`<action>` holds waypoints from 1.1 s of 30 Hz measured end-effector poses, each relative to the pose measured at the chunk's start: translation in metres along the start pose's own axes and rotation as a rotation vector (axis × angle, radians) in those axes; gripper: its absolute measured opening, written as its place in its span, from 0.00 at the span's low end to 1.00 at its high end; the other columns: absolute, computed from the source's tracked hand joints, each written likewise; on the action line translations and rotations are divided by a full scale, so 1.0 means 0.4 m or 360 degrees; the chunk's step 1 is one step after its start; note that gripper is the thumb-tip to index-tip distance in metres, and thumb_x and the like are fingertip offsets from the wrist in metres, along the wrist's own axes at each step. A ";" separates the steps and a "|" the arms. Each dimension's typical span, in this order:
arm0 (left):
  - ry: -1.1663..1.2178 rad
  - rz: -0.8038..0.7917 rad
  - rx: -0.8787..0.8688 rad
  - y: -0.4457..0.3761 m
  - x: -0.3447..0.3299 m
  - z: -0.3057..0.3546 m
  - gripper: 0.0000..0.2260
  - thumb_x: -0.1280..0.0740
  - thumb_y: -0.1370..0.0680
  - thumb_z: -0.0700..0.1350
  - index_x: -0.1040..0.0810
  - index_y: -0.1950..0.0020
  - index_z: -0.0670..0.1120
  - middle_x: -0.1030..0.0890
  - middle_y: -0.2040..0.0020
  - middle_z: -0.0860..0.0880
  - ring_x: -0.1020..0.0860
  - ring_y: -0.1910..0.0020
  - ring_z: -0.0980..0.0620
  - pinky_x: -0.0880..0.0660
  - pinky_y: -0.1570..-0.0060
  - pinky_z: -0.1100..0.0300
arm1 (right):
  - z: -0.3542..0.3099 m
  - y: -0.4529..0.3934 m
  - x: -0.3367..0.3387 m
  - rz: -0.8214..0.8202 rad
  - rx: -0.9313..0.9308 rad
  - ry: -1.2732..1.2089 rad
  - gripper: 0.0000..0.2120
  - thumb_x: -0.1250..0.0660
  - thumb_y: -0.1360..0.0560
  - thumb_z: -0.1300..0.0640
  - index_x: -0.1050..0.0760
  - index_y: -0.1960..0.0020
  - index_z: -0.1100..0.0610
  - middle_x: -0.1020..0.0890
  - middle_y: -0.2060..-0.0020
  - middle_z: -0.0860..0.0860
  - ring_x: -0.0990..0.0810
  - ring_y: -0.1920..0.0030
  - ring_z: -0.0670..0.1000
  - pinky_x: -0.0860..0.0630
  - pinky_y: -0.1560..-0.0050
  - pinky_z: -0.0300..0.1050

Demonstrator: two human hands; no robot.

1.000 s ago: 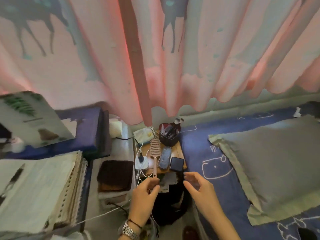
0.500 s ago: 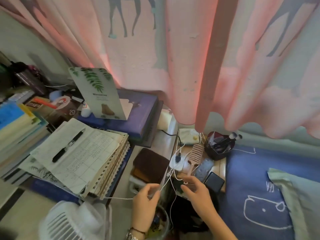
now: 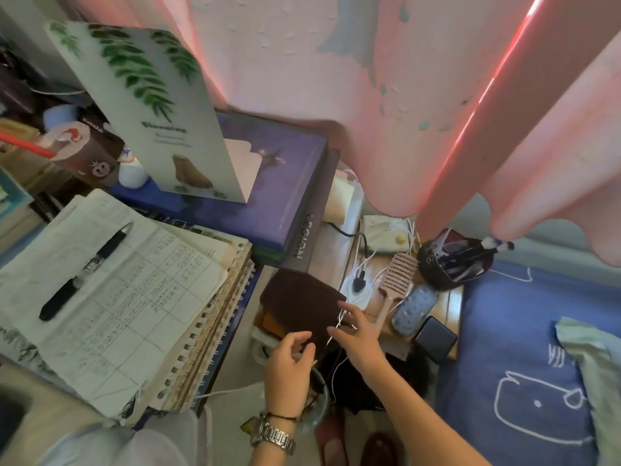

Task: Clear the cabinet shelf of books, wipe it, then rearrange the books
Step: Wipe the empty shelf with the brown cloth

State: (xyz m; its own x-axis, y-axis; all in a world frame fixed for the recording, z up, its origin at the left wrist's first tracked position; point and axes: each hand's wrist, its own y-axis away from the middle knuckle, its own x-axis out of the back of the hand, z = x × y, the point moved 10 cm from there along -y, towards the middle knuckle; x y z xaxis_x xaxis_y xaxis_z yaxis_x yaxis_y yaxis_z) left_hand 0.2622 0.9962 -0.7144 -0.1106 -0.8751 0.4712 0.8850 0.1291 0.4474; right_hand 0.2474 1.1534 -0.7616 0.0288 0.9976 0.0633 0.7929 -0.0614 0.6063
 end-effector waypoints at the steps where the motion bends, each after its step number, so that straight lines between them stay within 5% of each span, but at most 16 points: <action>1: -0.0001 0.0001 0.0025 -0.002 0.002 -0.009 0.09 0.34 0.22 0.45 0.23 0.44 0.54 0.22 0.50 0.61 0.24 0.50 0.63 0.30 0.59 0.73 | 0.004 -0.006 -0.010 -0.0012 -0.0020 -0.0004 0.24 0.31 0.24 0.62 0.33 0.32 0.48 0.31 0.40 0.50 0.28 0.39 0.51 0.30 0.42 0.42; 6: 0.0006 0.0033 0.0083 -0.011 0.017 -0.025 0.08 0.33 0.23 0.45 0.23 0.44 0.54 0.21 0.51 0.61 0.23 0.51 0.64 0.30 0.60 0.74 | -0.002 -0.026 -0.046 -0.0034 -0.0024 -0.0106 0.24 0.31 0.25 0.66 0.32 0.32 0.52 0.27 0.40 0.48 0.28 0.42 0.42 0.30 0.42 0.32; 10: 0.0023 0.0086 0.0080 -0.011 0.032 -0.021 0.08 0.33 0.23 0.44 0.23 0.46 0.55 0.22 0.52 0.62 0.25 0.51 0.67 0.31 0.59 0.75 | -0.008 -0.044 -0.040 0.0207 0.0039 -0.0123 0.22 0.26 0.30 0.65 0.28 0.40 0.52 0.26 0.41 0.53 0.24 0.43 0.49 0.23 0.40 0.49; 16: 0.0014 0.0121 0.0078 -0.004 0.047 -0.034 0.08 0.33 0.22 0.43 0.23 0.46 0.55 0.21 0.52 0.61 0.24 0.51 0.64 0.30 0.58 0.75 | -0.037 -0.054 -0.061 0.0266 0.0145 0.0005 0.22 0.29 0.30 0.66 0.27 0.47 0.41 0.26 0.44 0.47 0.25 0.42 0.50 0.23 0.42 0.55; 19: 0.0011 0.0145 0.0083 0.007 0.055 -0.044 0.08 0.34 0.22 0.43 0.23 0.46 0.54 0.21 0.51 0.60 0.24 0.50 0.62 0.31 0.59 0.74 | -0.044 -0.044 -0.072 0.0141 0.0095 -0.0119 0.21 0.36 0.25 0.70 0.22 0.46 0.45 0.22 0.45 0.47 0.21 0.45 0.54 0.22 0.43 0.57; 25: 0.0031 0.0191 0.0006 0.054 0.067 -0.030 0.08 0.34 0.22 0.43 0.21 0.45 0.52 0.20 0.49 0.58 0.23 0.49 0.61 0.29 0.59 0.76 | -0.081 0.032 -0.027 0.0103 0.0096 -0.0373 0.17 0.34 0.24 0.67 0.23 0.38 0.52 0.20 0.50 0.47 0.17 0.58 0.46 0.19 0.57 0.40; 33: 0.0046 0.0182 -0.0124 0.190 0.065 0.000 0.07 0.32 0.23 0.43 0.21 0.48 0.54 0.18 0.52 0.58 0.21 0.51 0.62 0.29 0.58 0.76 | -0.111 0.232 0.120 0.0226 0.0299 -0.0319 0.16 0.24 0.31 0.63 0.21 0.47 0.50 0.22 0.48 0.49 0.20 0.52 0.47 0.21 0.64 0.35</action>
State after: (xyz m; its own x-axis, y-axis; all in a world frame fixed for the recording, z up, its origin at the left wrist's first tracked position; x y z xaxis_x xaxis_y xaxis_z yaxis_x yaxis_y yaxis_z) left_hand 0.3266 0.9831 -0.6681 0.0048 -0.8698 0.4933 0.9236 0.1930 0.3313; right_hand 0.2954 1.1939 -0.6671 0.2521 0.9672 -0.0322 0.8706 -0.2121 0.4440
